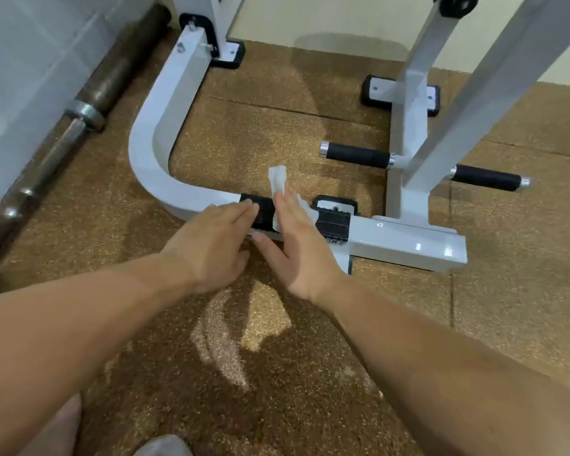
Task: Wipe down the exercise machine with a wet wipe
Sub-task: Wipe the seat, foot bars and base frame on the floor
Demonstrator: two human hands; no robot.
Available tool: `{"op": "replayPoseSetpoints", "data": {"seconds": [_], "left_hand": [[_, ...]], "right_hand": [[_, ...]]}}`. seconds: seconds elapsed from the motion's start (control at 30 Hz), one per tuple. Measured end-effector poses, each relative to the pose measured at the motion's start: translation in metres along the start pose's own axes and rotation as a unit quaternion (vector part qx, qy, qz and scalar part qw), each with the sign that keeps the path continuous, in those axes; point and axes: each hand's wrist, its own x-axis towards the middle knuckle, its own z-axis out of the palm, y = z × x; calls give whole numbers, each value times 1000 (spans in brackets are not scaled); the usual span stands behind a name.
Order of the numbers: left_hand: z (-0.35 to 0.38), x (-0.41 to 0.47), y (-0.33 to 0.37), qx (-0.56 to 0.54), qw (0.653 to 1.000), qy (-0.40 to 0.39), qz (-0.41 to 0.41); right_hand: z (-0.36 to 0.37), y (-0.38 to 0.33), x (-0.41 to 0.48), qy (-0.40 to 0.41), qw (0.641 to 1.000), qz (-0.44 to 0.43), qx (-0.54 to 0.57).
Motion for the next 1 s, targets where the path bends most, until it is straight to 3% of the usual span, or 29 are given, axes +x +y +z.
{"op": "replayPoseSetpoints", "data": {"seconds": [0.13, 0.23, 0.3, 0.37, 0.47, 0.57, 0.63, 0.77, 0.87, 1.0], "left_hand": [[-9, -8, -52, -33, 985, 44, -166], [-4, -18, -81, -70, 964, 43, -254], [4, -25, -91, -71, 967, 38, -243], [14, -30, -96, -67, 977, 43, -200], [23, -29, -86, -38, 988, 108, -106], [25, -8, -59, 29, 992, 124, -7], [30, 12, -39, 11, 999, 50, 2], [41, 31, -29, -21, 998, -52, -35], [36, 27, -40, -32, 999, 16, -30], [11, 55, -76, -24, 981, 135, -135]], "right_hand": [[33, -37, 51, -54, 982, -34, -178], [55, -46, 77, -169, 953, -31, -248], [59, -49, 84, -220, 940, -40, -258], [52, -50, 86, -204, 964, -50, -164], [35, -38, 80, -57, 995, -66, -42], [22, -6, 78, 75, 992, -23, -98], [16, 12, 81, 58, 980, 36, -186], [16, 22, 85, -101, 950, 75, -287], [14, 19, 89, -134, 948, 82, -278], [7, 11, 116, -107, 961, 92, -237]]}}
